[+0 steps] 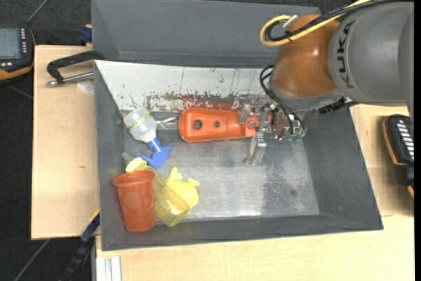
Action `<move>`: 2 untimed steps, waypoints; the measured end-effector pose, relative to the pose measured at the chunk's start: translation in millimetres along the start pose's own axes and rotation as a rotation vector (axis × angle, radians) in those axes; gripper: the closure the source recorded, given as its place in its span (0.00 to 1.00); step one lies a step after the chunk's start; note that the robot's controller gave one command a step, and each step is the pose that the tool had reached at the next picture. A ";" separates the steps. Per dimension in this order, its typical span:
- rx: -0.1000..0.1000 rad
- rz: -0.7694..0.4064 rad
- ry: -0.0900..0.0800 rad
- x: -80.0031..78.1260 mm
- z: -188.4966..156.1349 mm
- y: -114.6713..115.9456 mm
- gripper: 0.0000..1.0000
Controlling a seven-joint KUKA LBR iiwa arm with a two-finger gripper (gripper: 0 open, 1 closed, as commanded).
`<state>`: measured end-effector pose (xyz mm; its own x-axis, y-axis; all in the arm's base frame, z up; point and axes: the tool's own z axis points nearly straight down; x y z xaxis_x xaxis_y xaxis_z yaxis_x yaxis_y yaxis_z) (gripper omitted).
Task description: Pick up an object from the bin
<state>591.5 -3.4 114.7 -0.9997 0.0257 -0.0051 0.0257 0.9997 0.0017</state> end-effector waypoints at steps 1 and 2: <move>-0.002 0.116 0.005 -3.2 34.8 -4.5 0.00; -0.001 -0.031 -0.004 -2.9 43.1 13.9 1.00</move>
Offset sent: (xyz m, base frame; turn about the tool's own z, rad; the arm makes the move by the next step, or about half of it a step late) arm 0.0018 0.0129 -0.0447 -0.0304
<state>595.0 10.5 71.7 -0.9999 -0.0050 -0.0094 -0.0050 1.0000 0.0028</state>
